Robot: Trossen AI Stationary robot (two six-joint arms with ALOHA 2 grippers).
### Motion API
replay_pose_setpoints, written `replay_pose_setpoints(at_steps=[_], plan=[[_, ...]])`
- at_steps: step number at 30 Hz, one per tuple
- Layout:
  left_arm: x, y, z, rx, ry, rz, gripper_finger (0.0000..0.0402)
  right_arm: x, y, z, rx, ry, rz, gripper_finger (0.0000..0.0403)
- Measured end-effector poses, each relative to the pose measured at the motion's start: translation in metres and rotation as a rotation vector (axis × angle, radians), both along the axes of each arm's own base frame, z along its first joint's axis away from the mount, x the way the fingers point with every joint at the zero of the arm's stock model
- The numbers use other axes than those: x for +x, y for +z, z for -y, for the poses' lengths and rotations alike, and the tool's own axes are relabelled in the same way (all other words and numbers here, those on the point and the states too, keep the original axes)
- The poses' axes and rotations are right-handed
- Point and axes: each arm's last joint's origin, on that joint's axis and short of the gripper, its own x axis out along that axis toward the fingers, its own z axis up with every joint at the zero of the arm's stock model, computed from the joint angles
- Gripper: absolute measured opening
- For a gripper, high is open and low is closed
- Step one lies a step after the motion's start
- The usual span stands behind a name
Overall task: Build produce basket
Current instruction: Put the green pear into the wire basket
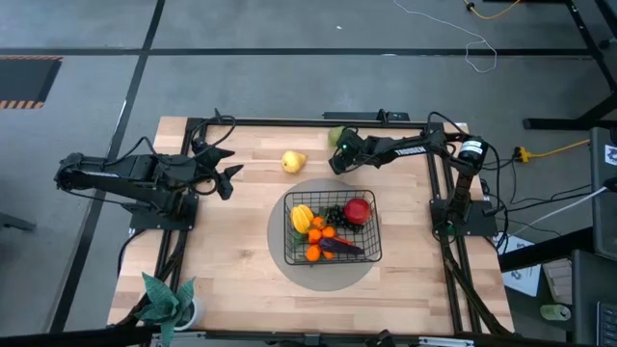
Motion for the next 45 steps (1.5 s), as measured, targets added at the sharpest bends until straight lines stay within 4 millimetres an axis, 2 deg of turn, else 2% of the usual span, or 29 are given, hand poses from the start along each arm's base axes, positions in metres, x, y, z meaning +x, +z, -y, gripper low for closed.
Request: replay_pose_setpoints(at_steps=[25,29,37,45], plan=[[0.0000,0.0000,0.0000,0.000,0.000,0.000,0.0218,-0.0033,-0.0001,0.0032,-0.034,-0.061,-0.023,0.0132],[0.0000,0.0000,0.0000,0.000,0.000,0.000,0.0218,-0.0035,-0.0003,0.0031,-0.032,-0.061,-0.026,0.0106],[0.0000,0.0000,0.0000,0.000,0.000,0.000,0.0218,-0.0032,-0.0004,0.0029,-0.019,-0.054,-0.018,0.0009],[0.0000,0.0000,0.0000,0.000,0.000,0.000,0.0218,-0.0036,-0.0007,0.0024,-0.026,-0.015,-0.045,0.0001]])
